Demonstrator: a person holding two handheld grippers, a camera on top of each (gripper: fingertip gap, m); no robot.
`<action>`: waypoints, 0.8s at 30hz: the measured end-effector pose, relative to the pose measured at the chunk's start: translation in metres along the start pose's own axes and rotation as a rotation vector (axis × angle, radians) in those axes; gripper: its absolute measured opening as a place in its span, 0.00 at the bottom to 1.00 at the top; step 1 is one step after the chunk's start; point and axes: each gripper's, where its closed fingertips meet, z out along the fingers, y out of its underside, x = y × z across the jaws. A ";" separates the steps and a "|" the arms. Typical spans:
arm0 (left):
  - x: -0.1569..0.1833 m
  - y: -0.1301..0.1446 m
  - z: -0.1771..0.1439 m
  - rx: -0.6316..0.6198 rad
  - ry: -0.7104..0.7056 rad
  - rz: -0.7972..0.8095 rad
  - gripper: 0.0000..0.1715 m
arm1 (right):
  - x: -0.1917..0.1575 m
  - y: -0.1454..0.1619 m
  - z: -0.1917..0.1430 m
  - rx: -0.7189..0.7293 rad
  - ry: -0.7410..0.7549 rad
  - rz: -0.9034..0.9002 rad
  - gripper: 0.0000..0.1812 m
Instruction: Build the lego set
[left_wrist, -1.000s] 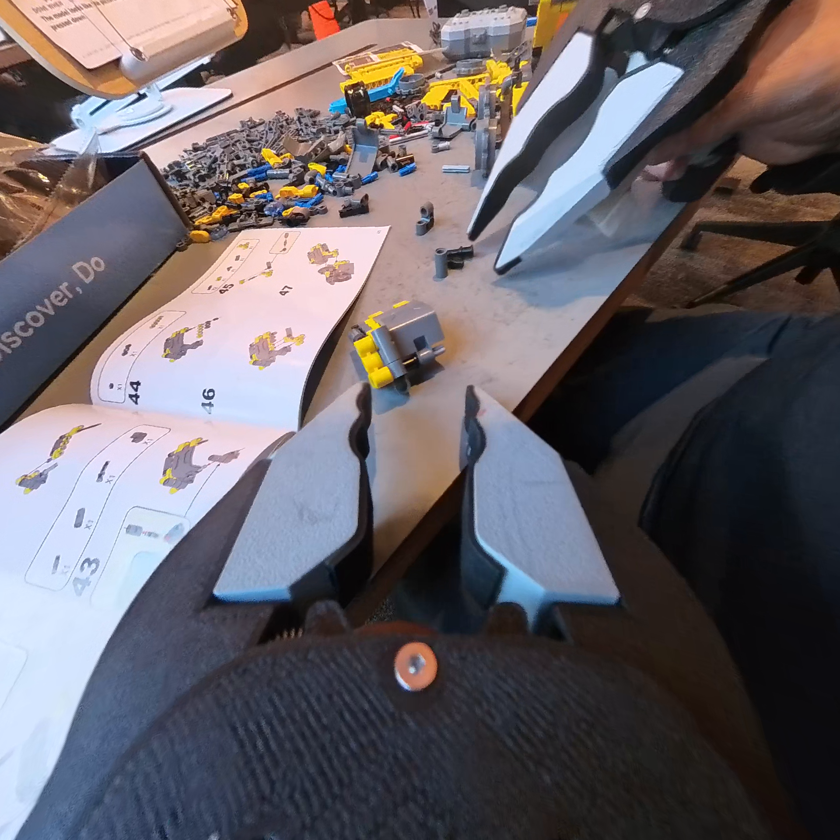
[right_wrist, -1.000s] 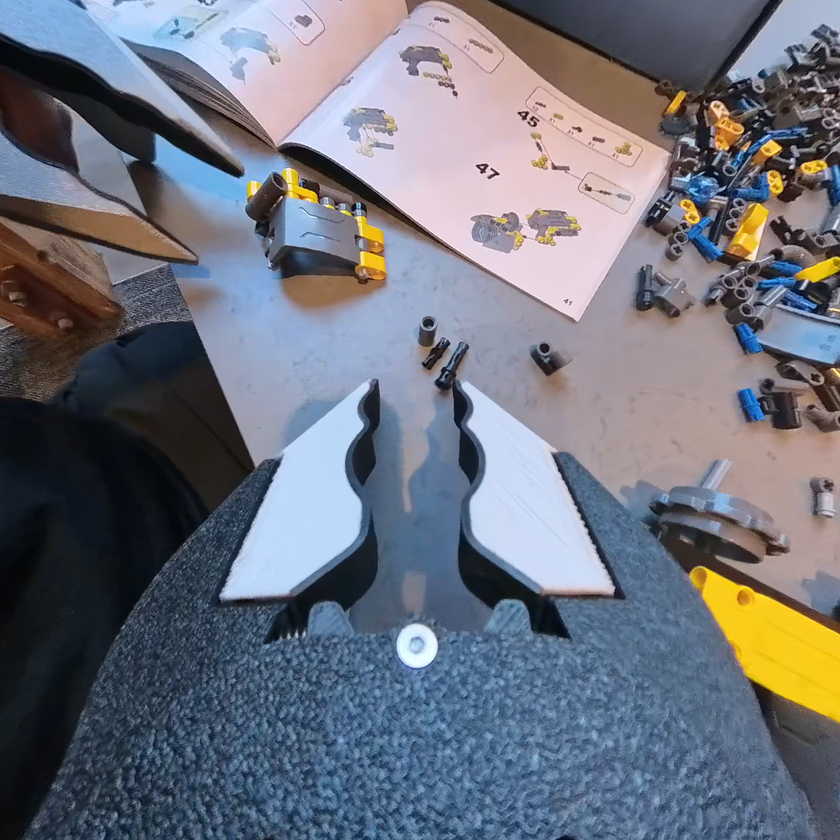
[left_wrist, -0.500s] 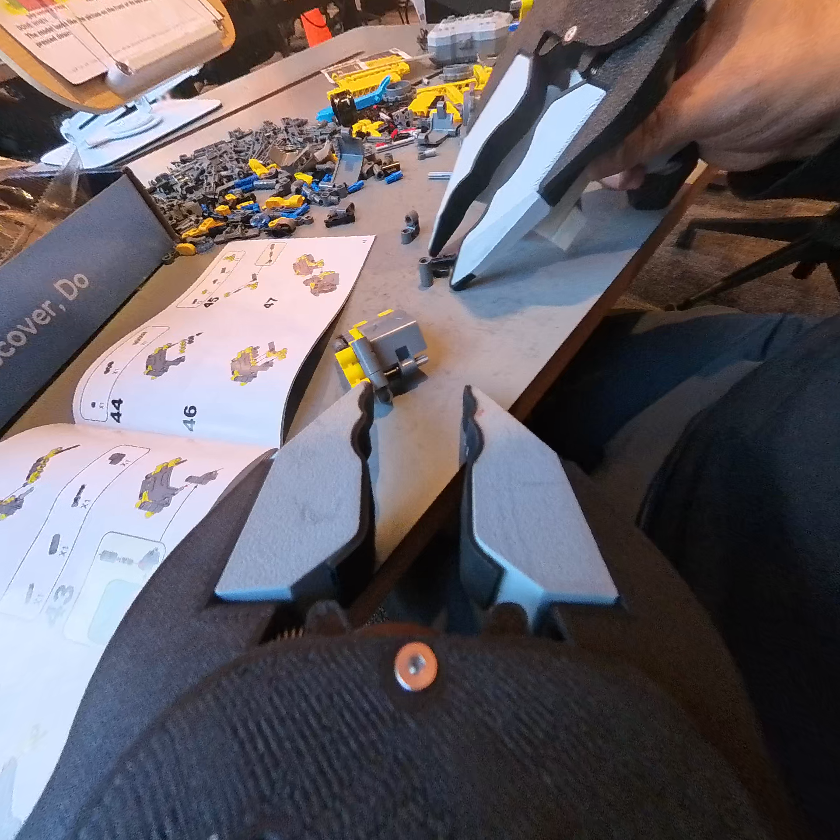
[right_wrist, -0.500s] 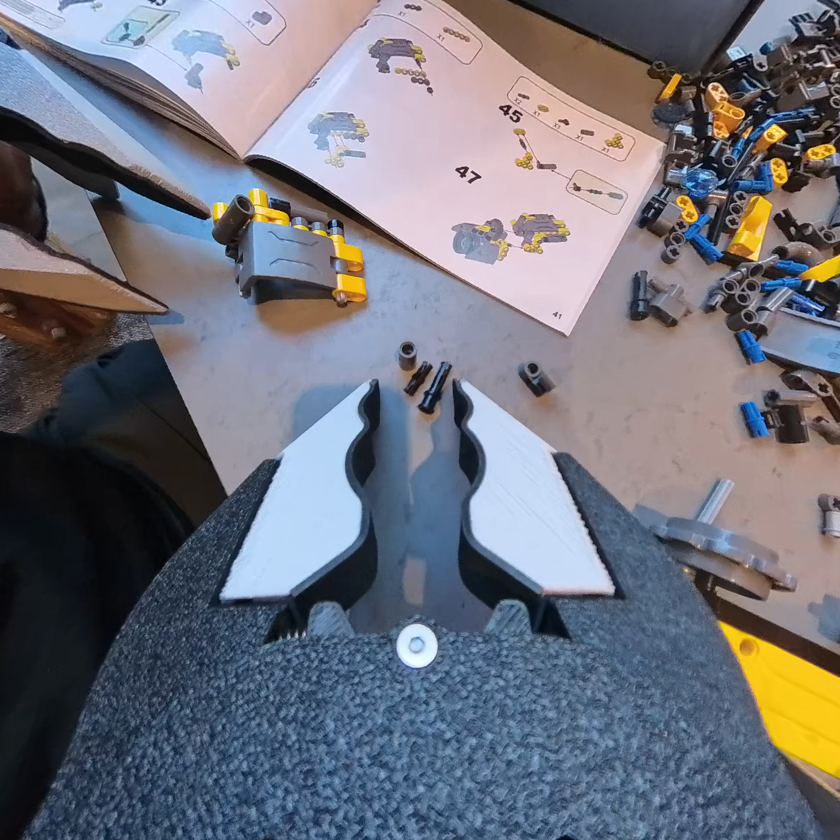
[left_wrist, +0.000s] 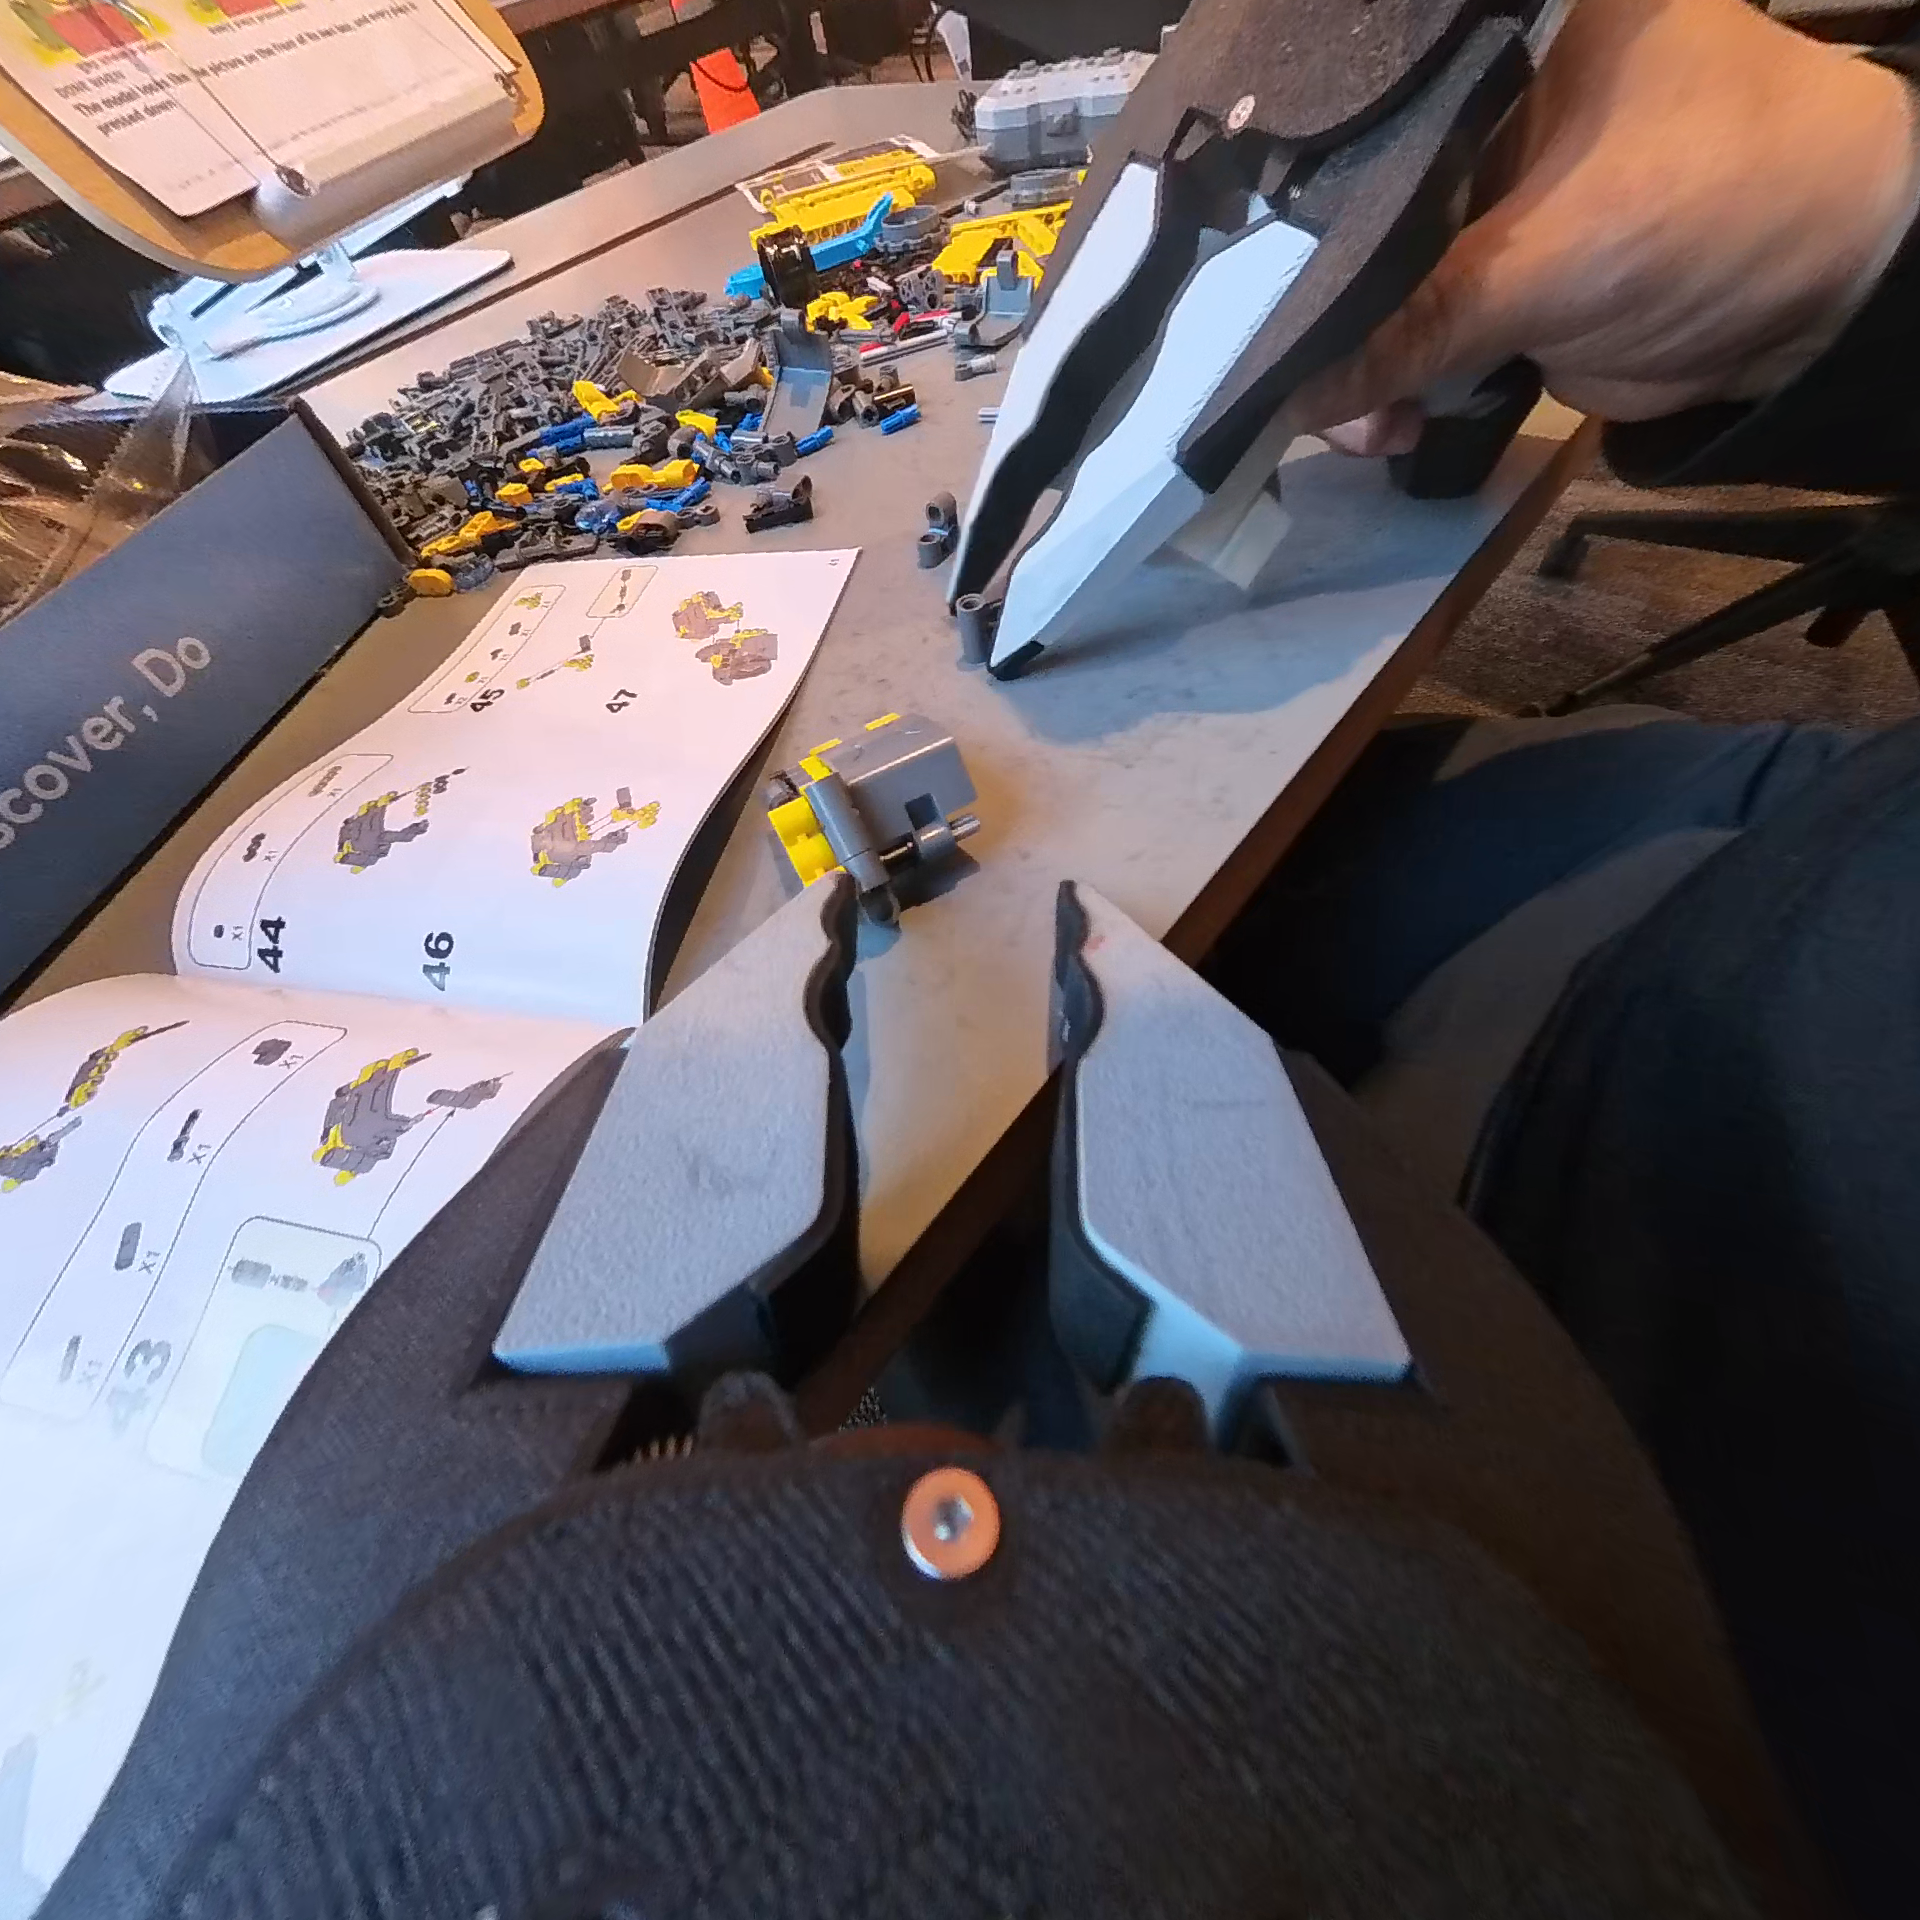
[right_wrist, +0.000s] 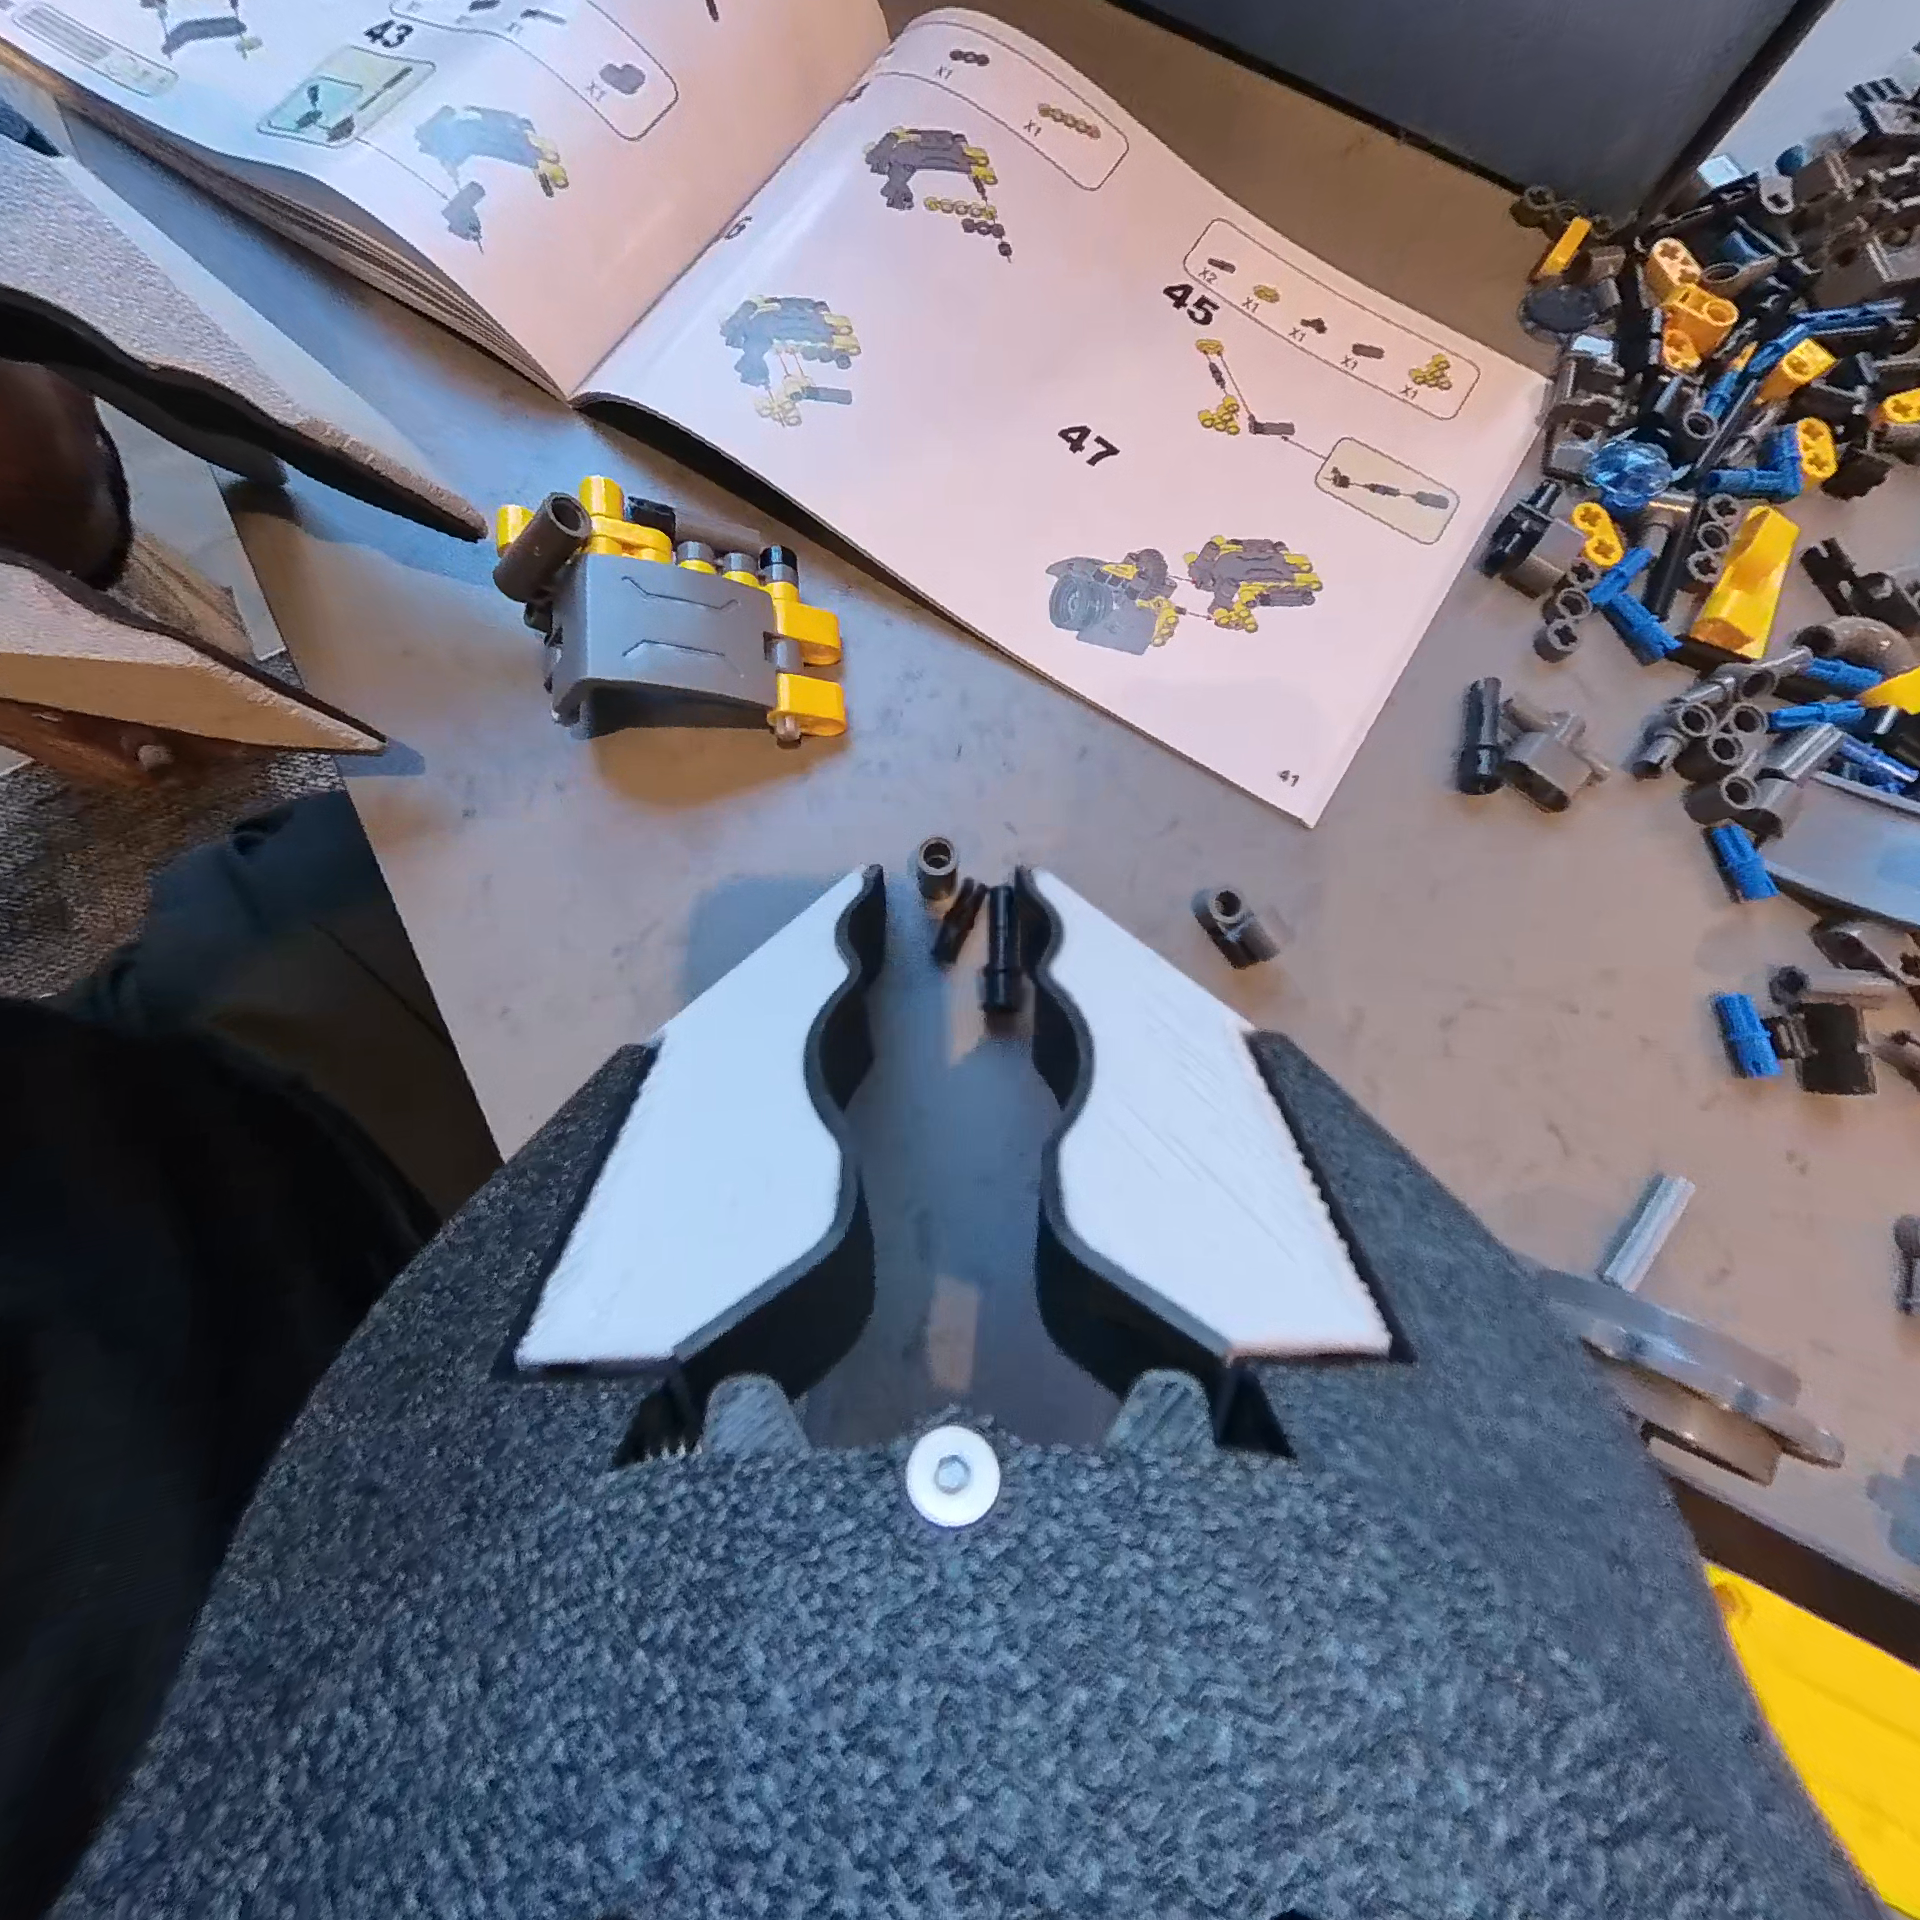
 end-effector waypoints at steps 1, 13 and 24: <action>0.000 0.000 0.000 0.001 0.000 0.000 0.22 | -0.001 0.000 0.000 -0.001 -0.002 -0.005 0.13; 0.000 0.000 0.000 0.003 -0.001 0.001 0.22 | -0.007 0.001 -0.001 -0.002 -0.015 -0.024 0.09; 0.000 0.000 0.000 0.005 -0.002 0.002 0.22 | -0.012 0.003 -0.003 -0.003 -0.026 -0.037 0.05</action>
